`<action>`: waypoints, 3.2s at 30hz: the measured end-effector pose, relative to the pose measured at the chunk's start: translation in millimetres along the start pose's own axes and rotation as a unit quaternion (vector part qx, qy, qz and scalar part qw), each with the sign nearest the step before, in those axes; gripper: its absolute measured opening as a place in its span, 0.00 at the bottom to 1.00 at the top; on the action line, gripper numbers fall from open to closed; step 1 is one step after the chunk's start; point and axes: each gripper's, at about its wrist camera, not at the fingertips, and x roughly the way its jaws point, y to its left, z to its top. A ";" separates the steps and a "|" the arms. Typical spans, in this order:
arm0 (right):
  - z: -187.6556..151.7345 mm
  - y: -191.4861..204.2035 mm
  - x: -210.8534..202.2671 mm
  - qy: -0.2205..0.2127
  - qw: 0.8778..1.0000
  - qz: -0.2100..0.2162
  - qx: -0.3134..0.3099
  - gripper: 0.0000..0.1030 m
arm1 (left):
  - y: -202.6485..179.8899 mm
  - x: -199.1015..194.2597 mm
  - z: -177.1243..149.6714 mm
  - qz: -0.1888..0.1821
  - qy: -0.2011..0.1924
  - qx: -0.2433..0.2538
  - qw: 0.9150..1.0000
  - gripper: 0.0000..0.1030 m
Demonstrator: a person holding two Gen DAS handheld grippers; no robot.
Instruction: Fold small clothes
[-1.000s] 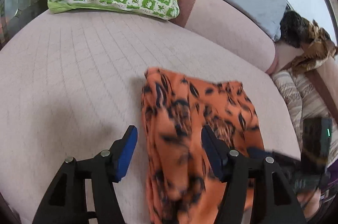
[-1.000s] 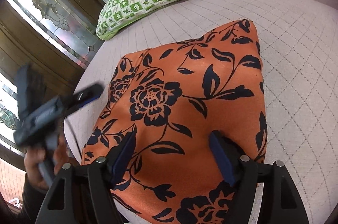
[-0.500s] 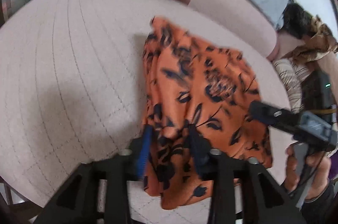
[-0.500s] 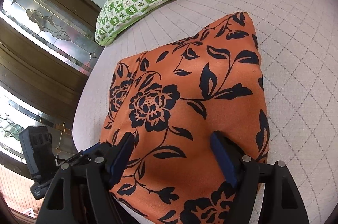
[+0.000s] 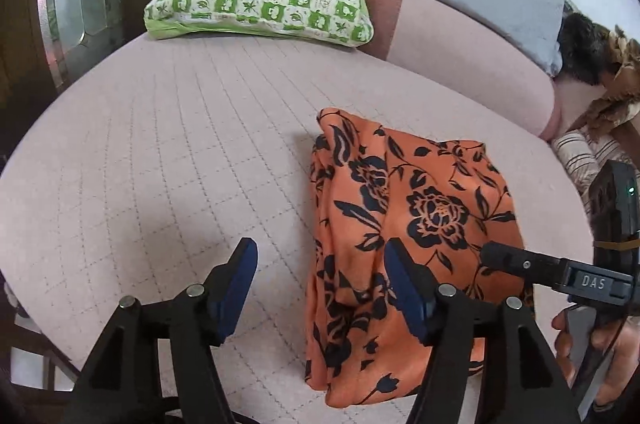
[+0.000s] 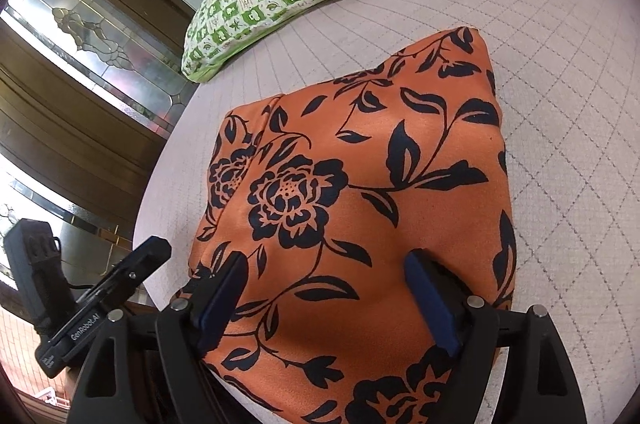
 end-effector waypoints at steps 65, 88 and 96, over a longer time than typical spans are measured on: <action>48.8 -67.5 -73.3 -0.054 0.995 0.053 0.058 0.35 | -63.6 34.6 26.7 -0.162 0.055 0.027 0.985 0.30; 55.3 -231.4 -95.5 -0.073 0.989 -0.030 0.129 0.43 | -82.9 97.9 -11.6 -0.161 0.091 0.071 0.980 0.50; 52.0 -175.2 -148.0 -0.128 0.989 -0.003 0.074 0.47 | -54.5 24.2 -16.0 -0.151 0.011 0.109 0.982 0.55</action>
